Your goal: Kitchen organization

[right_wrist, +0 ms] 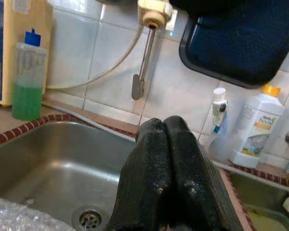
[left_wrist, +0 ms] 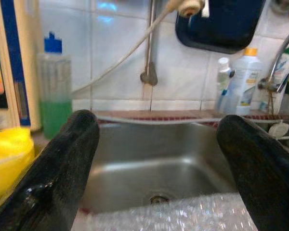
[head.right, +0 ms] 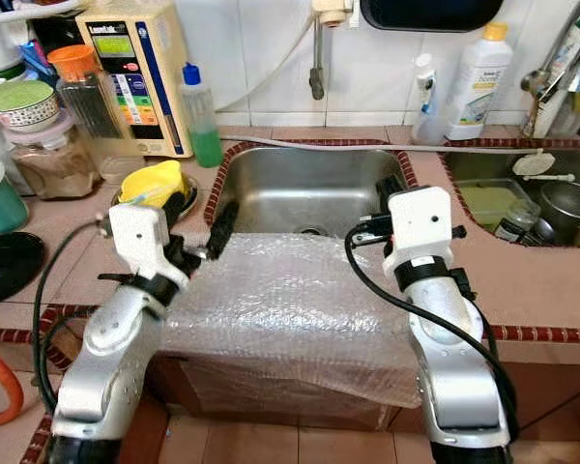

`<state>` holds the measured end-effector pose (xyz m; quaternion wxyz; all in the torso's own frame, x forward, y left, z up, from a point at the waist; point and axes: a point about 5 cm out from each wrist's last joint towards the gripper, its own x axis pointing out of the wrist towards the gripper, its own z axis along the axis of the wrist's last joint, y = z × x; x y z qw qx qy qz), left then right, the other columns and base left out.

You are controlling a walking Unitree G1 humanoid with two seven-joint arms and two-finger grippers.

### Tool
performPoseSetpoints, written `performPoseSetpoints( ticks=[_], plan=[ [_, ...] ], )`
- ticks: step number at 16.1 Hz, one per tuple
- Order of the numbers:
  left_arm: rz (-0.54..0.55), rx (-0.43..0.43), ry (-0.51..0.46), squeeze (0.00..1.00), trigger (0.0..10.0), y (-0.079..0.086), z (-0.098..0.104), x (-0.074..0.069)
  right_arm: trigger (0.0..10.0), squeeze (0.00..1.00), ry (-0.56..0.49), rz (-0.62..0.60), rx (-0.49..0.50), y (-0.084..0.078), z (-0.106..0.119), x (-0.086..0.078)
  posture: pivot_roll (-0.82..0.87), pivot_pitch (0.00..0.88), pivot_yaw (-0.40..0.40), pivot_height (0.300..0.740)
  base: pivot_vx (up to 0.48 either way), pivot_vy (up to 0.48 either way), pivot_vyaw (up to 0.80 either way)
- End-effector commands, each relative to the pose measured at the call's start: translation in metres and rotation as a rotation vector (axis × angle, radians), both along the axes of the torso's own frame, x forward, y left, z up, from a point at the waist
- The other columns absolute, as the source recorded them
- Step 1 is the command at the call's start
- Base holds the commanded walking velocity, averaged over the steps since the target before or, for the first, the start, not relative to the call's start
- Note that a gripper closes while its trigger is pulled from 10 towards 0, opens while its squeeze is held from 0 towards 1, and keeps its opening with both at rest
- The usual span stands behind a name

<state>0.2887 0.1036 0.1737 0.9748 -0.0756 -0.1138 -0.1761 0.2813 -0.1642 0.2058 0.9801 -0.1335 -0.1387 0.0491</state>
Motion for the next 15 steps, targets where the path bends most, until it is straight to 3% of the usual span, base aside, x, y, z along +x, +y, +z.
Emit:
performPoseSetpoints(
  ticks=[1, 6, 15],
  plan=[
    [0.021, 0.002, -0.003, 0.0, 10.0, 0.0028, -0.0026, 0.0021, 10.0, 0.0, -0.022, 0.016, -0.007, 0.0044, 0.0035, 0.0027, -0.06, 0.0, 0.052, 0.74, 0.259, 0.0, 0.0],
    [0.012, -0.011, -0.004, 0.0, 10.0, -0.0041, -0.0019, -0.0001, 10.0, 0.0, -0.027, 0.024, -0.003, 0.0042, 0.0048, 0.0063, -0.05, 0.0, 0.056, 0.74, 0.269, 0.0, 0.0],
    [0.036, 0.011, -0.008, 0.0, 10.0, 0.0047, -0.0039, -0.001, 10.0, 0.0, -0.041, 0.047, -0.001, 0.0126, 0.0048, 0.0087, -0.02, 0.0, 0.051, 0.74, 0.305, 0.0, 0.0]
  ],
)
